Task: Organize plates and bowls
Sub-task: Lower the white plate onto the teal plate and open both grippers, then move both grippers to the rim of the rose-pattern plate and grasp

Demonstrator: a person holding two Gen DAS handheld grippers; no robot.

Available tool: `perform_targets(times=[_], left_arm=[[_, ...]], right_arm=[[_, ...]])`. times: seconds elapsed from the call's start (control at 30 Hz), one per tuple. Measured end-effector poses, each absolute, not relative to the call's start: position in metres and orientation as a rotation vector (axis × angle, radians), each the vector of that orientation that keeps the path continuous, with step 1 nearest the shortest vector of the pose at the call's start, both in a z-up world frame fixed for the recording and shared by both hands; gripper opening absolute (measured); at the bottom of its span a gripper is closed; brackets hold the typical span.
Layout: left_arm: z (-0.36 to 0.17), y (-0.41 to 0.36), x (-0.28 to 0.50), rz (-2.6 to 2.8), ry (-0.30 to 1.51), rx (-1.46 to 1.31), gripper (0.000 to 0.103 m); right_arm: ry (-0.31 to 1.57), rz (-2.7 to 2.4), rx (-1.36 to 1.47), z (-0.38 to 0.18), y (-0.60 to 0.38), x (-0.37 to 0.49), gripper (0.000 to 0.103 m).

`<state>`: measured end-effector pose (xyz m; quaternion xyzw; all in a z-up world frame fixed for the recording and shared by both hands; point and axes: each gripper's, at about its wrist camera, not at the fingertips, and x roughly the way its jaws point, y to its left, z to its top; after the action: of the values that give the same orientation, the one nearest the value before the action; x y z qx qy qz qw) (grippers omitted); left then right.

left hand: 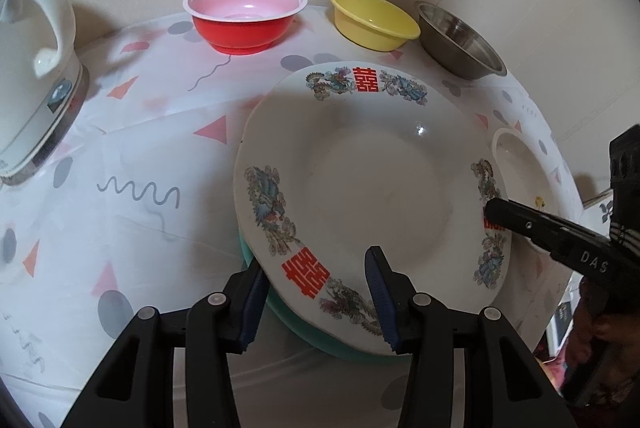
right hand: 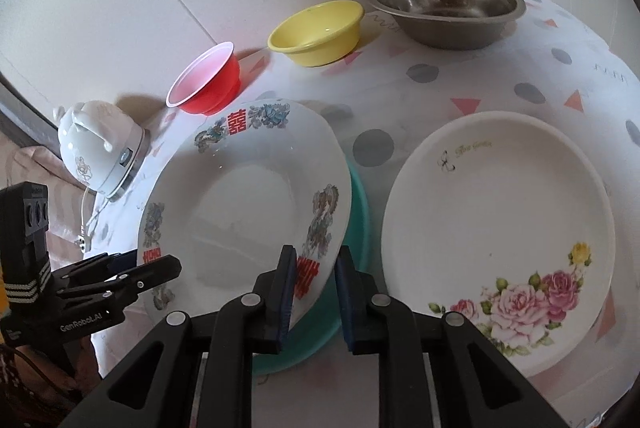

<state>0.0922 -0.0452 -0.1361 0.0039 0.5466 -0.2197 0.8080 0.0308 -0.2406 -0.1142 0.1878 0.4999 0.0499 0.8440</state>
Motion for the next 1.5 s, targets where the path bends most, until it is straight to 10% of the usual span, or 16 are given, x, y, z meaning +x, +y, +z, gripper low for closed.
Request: perform_targets(times=[0.97,1.5], left_arm=[[-0.131,-0.046,0.082,-0.460,1.140,0.071,0.049],[-0.102,-0.001,0.091,-0.347,1.078,-0.118,0.083]], right_arm=[[1.052,0.122,0.503,-0.108,-0.242,0.006,0.021],[0.916,0.011,0.521,-0.071,-0.273,-0.024,0.030]])
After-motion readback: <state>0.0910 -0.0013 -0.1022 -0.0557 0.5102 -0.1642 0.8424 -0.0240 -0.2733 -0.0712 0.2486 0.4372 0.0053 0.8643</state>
